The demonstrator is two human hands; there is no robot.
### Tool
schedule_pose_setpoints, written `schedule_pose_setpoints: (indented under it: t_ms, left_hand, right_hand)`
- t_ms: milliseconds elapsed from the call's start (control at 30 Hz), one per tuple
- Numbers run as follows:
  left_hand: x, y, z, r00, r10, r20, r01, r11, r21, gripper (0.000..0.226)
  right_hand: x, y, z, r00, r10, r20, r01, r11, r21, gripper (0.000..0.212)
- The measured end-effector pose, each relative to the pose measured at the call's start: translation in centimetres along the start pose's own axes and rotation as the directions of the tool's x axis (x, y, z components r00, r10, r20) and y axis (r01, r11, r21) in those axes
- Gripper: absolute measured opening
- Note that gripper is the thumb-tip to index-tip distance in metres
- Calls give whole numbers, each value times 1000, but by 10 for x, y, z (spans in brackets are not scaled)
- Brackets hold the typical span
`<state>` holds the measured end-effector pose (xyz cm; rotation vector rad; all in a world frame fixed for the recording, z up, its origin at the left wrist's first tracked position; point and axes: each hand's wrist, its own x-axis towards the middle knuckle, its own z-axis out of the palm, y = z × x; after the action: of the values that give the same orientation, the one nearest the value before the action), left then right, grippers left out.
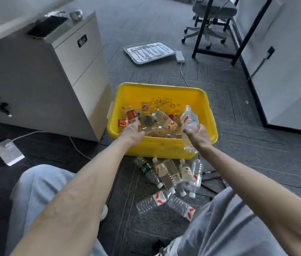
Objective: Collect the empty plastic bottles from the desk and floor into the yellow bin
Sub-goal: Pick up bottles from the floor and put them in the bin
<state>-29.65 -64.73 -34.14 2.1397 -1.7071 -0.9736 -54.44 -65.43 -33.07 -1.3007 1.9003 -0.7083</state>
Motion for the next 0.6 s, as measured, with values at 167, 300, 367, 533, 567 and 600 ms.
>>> schedule_pose_setpoints:
  t_ms: [167, 300, 367, 533, 567, 600]
  left_hand:
    - [-9, 2, -15, 998, 5, -62, -10, 998, -66, 50]
    - [-18, -3, -6, 998, -20, -54, 17, 998, -55, 43]
    - [-23, -8, 6, 999, -33, -21, 33, 999, -12, 43]
    - [-40, -17, 38, 995, -65, 70, 61, 997, 56, 42]
    - [-43, -18, 45, 994, -75, 83, 70, 996, 63, 42]
    - [-47, -19, 51, 992, -87, 95, 81, 994, 69, 41]
  right_hand:
    - [50, -39, -28, 975, -102, -197, 73, 986, -150, 76]
    - [39, -7, -13, 991, -106, -80, 80, 956, -282, 53]
    - [22, 22, -1, 993, -113, 31, 116, 926, -358, 42]
    - [-27, 75, 18, 972, -31, 234, 131, 895, -426, 33]
    - [-35, 82, 21, 968, -23, 250, 130, 897, -423, 32]
    - [-43, 85, 23, 966, -19, 259, 129, 901, -415, 31]
